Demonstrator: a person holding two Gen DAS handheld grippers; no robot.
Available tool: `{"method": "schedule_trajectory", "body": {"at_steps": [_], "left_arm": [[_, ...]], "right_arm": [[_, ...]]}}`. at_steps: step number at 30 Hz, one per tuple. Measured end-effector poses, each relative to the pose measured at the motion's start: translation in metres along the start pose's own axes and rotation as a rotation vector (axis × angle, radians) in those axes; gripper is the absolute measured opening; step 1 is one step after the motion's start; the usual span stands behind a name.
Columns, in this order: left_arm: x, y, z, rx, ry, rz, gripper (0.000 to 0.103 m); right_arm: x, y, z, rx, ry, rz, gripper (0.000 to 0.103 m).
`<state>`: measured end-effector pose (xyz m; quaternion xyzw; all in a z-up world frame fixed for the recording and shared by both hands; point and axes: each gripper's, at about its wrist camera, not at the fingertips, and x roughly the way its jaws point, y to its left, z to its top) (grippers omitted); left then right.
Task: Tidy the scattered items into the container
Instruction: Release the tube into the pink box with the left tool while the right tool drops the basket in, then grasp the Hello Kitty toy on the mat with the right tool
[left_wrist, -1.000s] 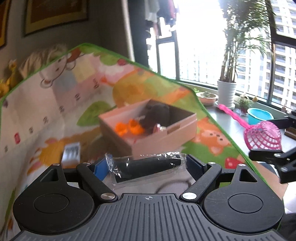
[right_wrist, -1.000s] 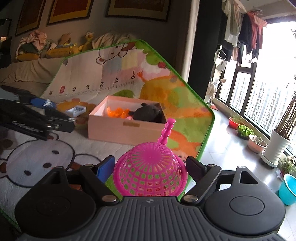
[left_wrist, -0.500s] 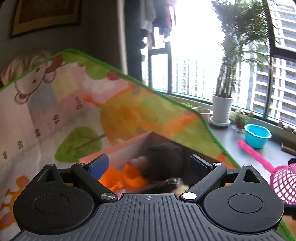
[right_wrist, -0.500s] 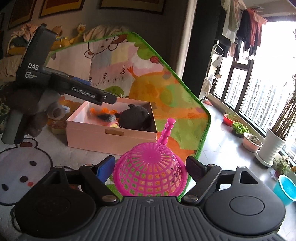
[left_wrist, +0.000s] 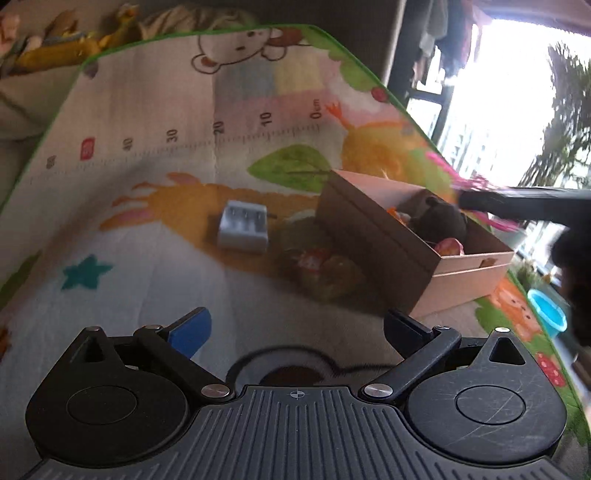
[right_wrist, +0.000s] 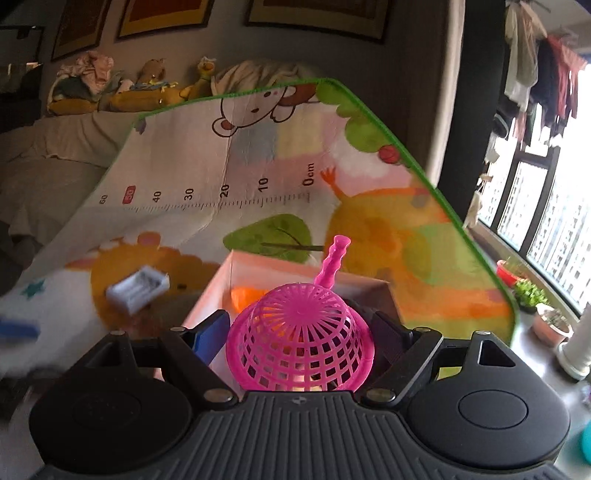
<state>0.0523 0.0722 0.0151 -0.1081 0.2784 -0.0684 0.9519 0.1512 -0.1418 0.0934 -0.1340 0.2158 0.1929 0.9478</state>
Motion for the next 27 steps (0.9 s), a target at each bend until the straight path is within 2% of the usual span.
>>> {"method": "schedule_trajectory", "body": {"at_steps": [5, 11, 14, 15, 17, 19, 23, 25, 27], "left_arm": [[-0.002, 0.01, -0.004, -0.046, -0.007, -0.043, 0.102], [-0.005, 0.016, -0.008, -0.092, -0.026, -0.064, 0.103], [-0.005, 0.013, -0.008, -0.083, -0.026, -0.05, 0.103], [-0.005, 0.012, -0.008, -0.078, -0.023, -0.047, 0.103], [-0.006, 0.011, -0.008, -0.068, -0.022, -0.048, 0.103], [-0.006, 0.01, -0.008, -0.061, -0.022, -0.046, 0.103], [-0.006, 0.011, -0.009, -0.063, -0.019, -0.045, 0.103], [-0.006, 0.011, -0.009, -0.063, -0.018, -0.044, 0.103], [-0.006, 0.011, -0.008, -0.064, -0.018, -0.044, 0.103]], "right_arm": [[0.032, 0.019, 0.004, -0.045, 0.051, 0.022, 0.089], [0.027, 0.053, 0.007, -0.104, 0.049, 0.072, 0.088], [0.027, 0.079, 0.009, -0.153, 0.089, 0.15, 0.076], [0.031, 0.087, 0.011, -0.157, 0.118, 0.181, 0.069], [0.037, 0.1, 0.014, -0.162, 0.149, 0.197, 0.069], [0.043, 0.11, 0.019, -0.175, 0.181, 0.227, 0.057], [0.05, 0.129, 0.025, -0.2, 0.247, 0.276, 0.056], [0.066, 0.134, 0.027, -0.198, 0.349, 0.28, 0.056], [0.078, 0.138, 0.025, -0.206, 0.402, 0.256, 0.056]]}}
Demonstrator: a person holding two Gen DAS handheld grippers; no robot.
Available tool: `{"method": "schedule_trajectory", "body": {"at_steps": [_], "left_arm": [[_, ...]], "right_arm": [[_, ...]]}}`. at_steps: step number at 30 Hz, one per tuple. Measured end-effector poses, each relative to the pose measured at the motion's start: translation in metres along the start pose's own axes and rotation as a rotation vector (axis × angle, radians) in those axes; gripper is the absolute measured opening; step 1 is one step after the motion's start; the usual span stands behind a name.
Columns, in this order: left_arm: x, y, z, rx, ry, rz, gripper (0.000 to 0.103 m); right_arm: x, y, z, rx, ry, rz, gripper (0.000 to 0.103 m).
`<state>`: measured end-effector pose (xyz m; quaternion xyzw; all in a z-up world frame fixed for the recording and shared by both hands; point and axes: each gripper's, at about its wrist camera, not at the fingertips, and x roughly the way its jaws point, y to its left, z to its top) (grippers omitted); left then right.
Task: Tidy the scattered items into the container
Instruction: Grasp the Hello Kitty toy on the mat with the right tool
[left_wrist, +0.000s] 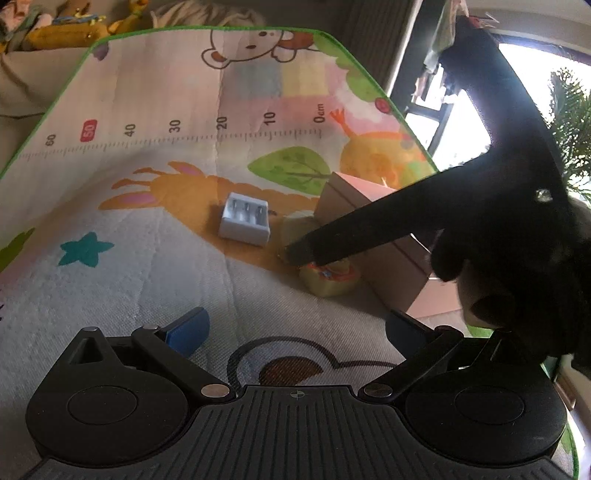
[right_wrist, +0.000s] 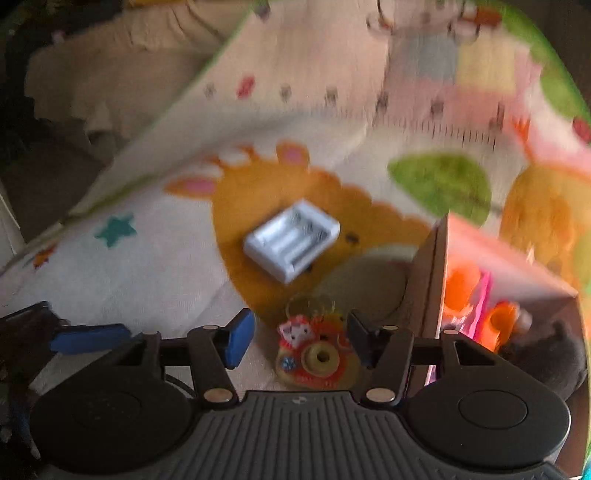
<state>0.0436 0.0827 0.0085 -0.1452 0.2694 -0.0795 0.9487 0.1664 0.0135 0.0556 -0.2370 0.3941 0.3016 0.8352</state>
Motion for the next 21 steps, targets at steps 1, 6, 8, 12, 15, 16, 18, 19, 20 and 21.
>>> {"method": "schedule_trajectory", "body": {"at_steps": [1, 6, 8, 12, 15, 16, 18, 19, 20, 21], "left_arm": [[0.0, 0.0, 0.0, -0.001, 0.0, -0.001, 0.103], [0.001, 0.002, 0.0, -0.008, 0.006, -0.003, 0.103], [0.001, 0.002, -0.001, -0.01, 0.008, -0.004, 0.103], [-0.002, -0.002, -0.001, 0.018, 0.01, 0.014, 0.103], [-0.008, -0.007, -0.004, 0.065, 0.03, 0.006, 0.103], [-0.012, -0.009, -0.006, 0.079, 0.037, 0.0, 0.103], [-0.019, -0.012, -0.01, 0.105, 0.051, -0.013, 0.103], [-0.023, -0.014, -0.013, 0.118, 0.061, -0.025, 0.103], [-0.026, -0.015, -0.015, 0.129, 0.07, -0.038, 0.103], [-0.029, -0.017, -0.018, 0.143, 0.079, -0.049, 0.103]], "right_arm": [[0.005, 0.001, 0.001, -0.015, 0.011, -0.025, 0.056], [0.018, 0.008, 0.0, -0.076, 0.047, -0.07, 0.058], [0.018, 0.008, 0.001, -0.078, 0.055, -0.062, 0.057], [0.015, 0.011, -0.002, -0.08, 0.058, -0.058, 0.053], [0.004, 0.02, -0.014, -0.102, 0.049, -0.035, 0.053], [-0.003, 0.022, -0.02, -0.105, 0.043, -0.024, 0.053], [-0.017, 0.024, -0.035, -0.098, 0.028, -0.005, 0.052], [-0.025, 0.023, -0.042, -0.089, 0.02, 0.003, 0.052], [-0.033, 0.021, -0.05, -0.073, 0.012, 0.009, 0.052], [-0.043, 0.018, -0.058, -0.053, 0.002, 0.013, 0.052]]}}
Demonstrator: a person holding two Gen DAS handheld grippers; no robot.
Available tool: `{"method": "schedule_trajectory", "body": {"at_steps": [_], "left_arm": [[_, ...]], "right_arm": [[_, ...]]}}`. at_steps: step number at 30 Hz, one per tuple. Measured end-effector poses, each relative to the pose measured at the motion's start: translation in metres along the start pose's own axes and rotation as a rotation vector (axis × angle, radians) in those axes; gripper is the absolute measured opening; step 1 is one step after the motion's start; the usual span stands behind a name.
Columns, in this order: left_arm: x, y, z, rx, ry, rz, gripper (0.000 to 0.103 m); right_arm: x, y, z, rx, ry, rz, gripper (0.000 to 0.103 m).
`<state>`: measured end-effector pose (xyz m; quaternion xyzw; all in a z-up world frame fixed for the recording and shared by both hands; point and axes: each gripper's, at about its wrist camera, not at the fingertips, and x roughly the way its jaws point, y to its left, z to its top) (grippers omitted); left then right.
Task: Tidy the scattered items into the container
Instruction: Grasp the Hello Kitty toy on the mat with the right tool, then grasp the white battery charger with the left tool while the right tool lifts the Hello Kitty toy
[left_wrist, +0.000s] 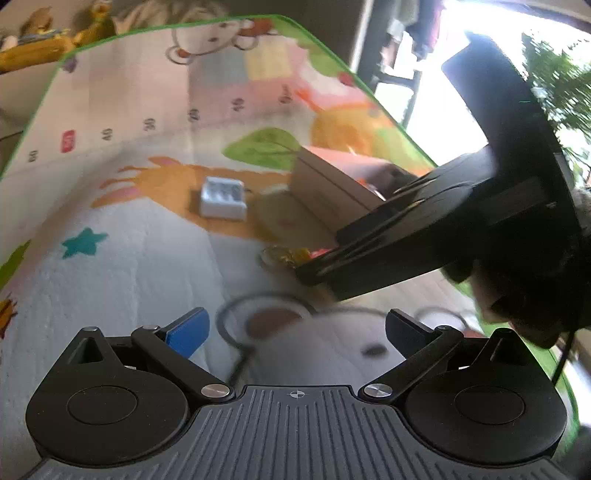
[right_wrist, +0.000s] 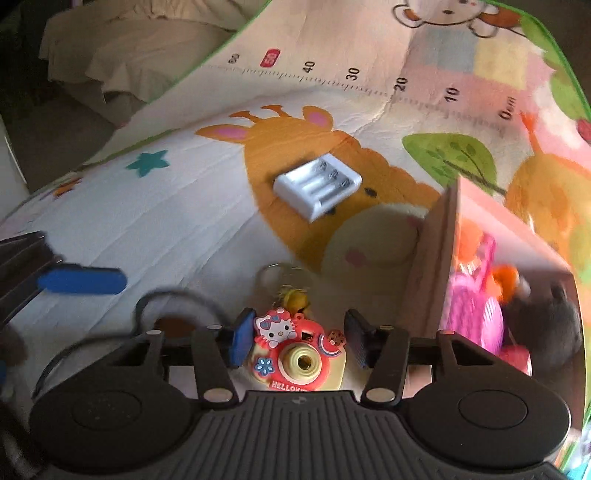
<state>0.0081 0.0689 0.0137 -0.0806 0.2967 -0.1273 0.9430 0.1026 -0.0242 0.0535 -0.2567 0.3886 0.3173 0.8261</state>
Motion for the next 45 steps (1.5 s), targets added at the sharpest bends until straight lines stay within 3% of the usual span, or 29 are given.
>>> {"method": "schedule_trajectory", "body": {"at_steps": [5, 8, 16, 17, 19, 21, 26, 29, 31, 33, 35, 37, 41, 43, 45], "left_arm": [[-0.002, -0.014, -0.009, 0.052, 0.033, -0.001, 0.103], [0.002, -0.021, -0.008, 0.058, 0.051, 0.0, 0.103], [0.019, -0.043, 0.007, 0.121, 0.049, 0.056, 0.103], [0.022, -0.043, 0.011, 0.13, 0.037, 0.074, 0.103], [0.029, -0.04, 0.022, 0.139, 0.006, 0.131, 0.103], [0.039, -0.032, 0.034, 0.126, -0.015, 0.19, 0.103], [0.078, -0.001, 0.071, 0.046, -0.026, 0.307, 0.103], [0.102, 0.006, 0.086, 0.065, -0.031, 0.35, 0.103], [0.116, 0.007, 0.093, 0.085, -0.032, 0.368, 0.103], [0.131, 0.008, 0.097, 0.096, -0.019, 0.391, 0.102], [0.143, 0.009, 0.1, 0.098, -0.005, 0.417, 0.099], [0.153, 0.012, 0.1, 0.096, 0.016, 0.439, 0.068], [0.154, 0.017, 0.102, 0.072, 0.017, 0.442, 0.067], [0.152, 0.017, 0.1, 0.081, 0.022, 0.439, 0.054], [0.147, 0.015, 0.096, 0.095, 0.031, 0.419, 0.053]], "right_arm": [[-0.053, -0.011, -0.045, 0.086, -0.077, -0.013, 0.052], [-0.079, -0.019, -0.077, 0.127, -0.118, -0.07, 0.052], [-0.087, -0.047, -0.143, 0.269, -0.132, -0.236, 0.053], [-0.086, -0.051, -0.149, 0.294, -0.14, -0.238, 0.055], [-0.085, -0.059, -0.16, 0.345, -0.168, -0.237, 0.075], [-0.087, -0.065, -0.169, 0.391, -0.226, -0.245, 0.085], [-0.089, -0.077, -0.189, 0.515, -0.357, -0.272, 0.087], [-0.093, -0.082, -0.197, 0.564, -0.418, -0.257, 0.091], [-0.093, -0.087, -0.2, 0.6, -0.441, -0.253, 0.1], [-0.091, -0.091, -0.201, 0.628, -0.44, -0.242, 0.1], [-0.09, -0.095, -0.202, 0.654, -0.431, -0.228, 0.1], [-0.089, -0.1, -0.204, 0.679, -0.423, -0.215, 0.101], [-0.085, -0.105, -0.207, 0.718, -0.412, -0.19, 0.102], [-0.085, -0.107, -0.209, 0.738, -0.413, -0.179, 0.103], [-0.084, -0.109, -0.21, 0.758, -0.412, -0.172, 0.103]]}}
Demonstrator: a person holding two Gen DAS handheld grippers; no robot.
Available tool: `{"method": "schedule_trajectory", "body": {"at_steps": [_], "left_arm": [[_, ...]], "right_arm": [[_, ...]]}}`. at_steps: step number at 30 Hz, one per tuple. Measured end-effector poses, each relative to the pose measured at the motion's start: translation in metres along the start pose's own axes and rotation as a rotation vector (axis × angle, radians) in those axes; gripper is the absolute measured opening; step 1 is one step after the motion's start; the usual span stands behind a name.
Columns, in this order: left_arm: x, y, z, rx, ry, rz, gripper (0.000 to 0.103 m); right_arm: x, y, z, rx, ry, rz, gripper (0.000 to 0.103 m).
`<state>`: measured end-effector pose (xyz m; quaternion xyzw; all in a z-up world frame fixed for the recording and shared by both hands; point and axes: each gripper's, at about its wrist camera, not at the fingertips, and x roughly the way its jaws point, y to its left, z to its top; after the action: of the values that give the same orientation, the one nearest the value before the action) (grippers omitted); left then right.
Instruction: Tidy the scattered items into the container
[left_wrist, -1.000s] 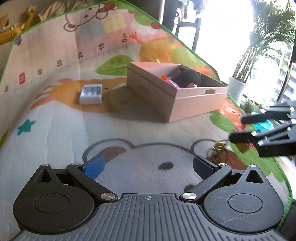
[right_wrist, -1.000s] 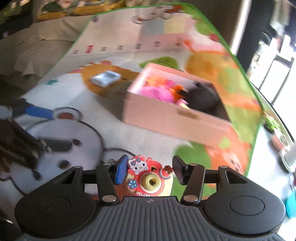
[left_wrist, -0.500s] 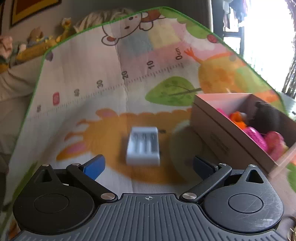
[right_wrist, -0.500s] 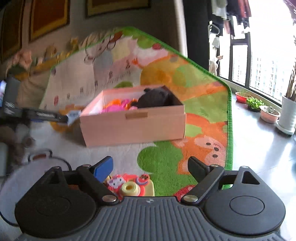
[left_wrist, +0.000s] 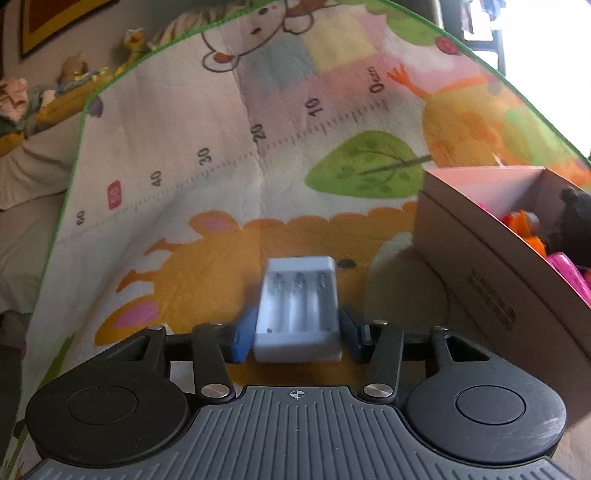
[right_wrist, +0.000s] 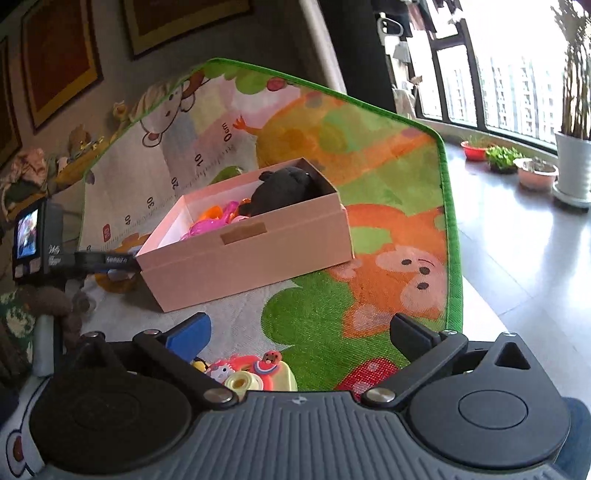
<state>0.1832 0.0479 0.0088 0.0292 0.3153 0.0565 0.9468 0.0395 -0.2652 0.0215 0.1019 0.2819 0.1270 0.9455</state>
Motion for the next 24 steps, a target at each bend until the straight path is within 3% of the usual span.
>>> {"method": "schedule_trajectory", "body": {"at_steps": [5, 13, 16, 18, 22, 24], "left_arm": [[-0.035, -0.007, -0.018, 0.039, 0.011, -0.1, 0.053], [-0.136, -0.021, -0.079, 0.104, 0.032, -0.379, 0.053], [-0.157, -0.027, -0.096, 0.157, 0.066, -0.475, 0.054], [-0.165, -0.031, -0.103, 0.211, 0.064, -0.493, 0.054], [-0.16, -0.025, -0.107, 0.225, 0.075, -0.435, 0.075], [-0.156, -0.02, -0.106, 0.218, 0.072, -0.386, 0.08]], "right_arm": [[0.001, -0.004, 0.0, 0.03, 0.01, -0.005, 0.103], [0.005, -0.005, 0.0, 0.037, 0.043, -0.011, 0.103], [0.01, -0.005, 0.001, 0.04, 0.077, -0.007, 0.103], [0.012, -0.005, 0.002, 0.041, 0.096, -0.007, 0.103], [0.014, -0.003, 0.001, 0.019, 0.113, -0.005, 0.103], [0.016, -0.001, 0.002, 0.007, 0.125, -0.012, 0.103]]}}
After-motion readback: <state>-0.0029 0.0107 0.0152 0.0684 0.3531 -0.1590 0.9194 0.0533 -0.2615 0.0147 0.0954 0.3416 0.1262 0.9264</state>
